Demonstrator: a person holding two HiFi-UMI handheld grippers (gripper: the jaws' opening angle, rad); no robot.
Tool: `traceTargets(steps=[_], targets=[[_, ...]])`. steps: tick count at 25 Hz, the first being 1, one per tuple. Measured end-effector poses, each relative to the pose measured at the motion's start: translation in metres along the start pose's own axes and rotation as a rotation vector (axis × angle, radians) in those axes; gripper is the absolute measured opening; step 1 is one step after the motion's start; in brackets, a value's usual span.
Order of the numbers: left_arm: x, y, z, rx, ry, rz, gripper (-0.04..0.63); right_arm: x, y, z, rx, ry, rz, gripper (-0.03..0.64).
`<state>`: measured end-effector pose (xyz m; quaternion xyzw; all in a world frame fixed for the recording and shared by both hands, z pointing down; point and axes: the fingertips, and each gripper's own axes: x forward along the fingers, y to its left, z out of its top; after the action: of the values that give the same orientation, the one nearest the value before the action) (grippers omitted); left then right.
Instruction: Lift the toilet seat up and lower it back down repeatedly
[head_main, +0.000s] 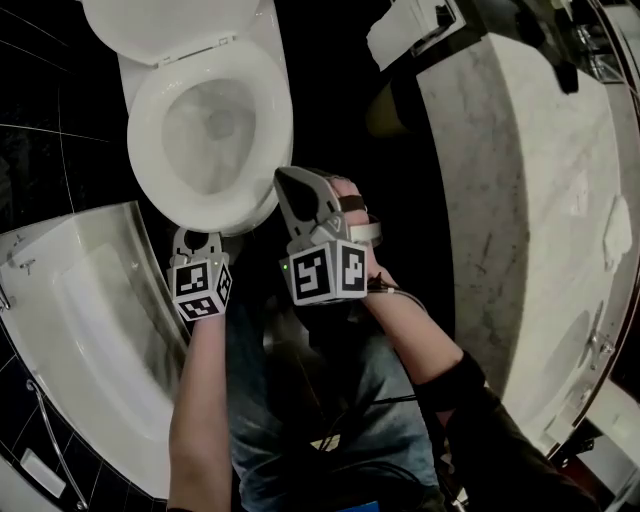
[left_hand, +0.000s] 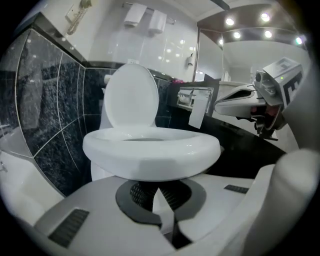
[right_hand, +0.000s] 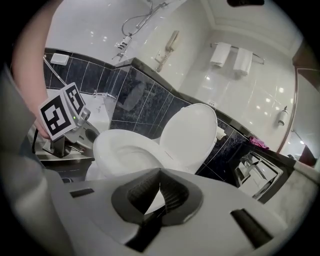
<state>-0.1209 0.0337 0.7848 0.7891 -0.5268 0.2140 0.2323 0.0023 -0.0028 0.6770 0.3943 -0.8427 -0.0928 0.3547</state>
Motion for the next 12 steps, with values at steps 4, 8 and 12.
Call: traceTargets(steps=[4, 8, 12], targets=[[0.009, -0.001, -0.024, 0.023, 0.014, 0.002, -0.015, 0.008, 0.005, -0.015, 0.0, 0.001, 0.0, 0.017], [0.018, 0.0, -0.045, 0.041, 0.034, 0.006, -0.015, 0.015, 0.007, -0.028, 0.002, 0.008, -0.001, 0.017], [0.024, 0.001, -0.058, 0.052, 0.06, 0.004, -0.015, 0.022, 0.009, -0.036, 0.004, 0.015, -0.003, 0.018]])
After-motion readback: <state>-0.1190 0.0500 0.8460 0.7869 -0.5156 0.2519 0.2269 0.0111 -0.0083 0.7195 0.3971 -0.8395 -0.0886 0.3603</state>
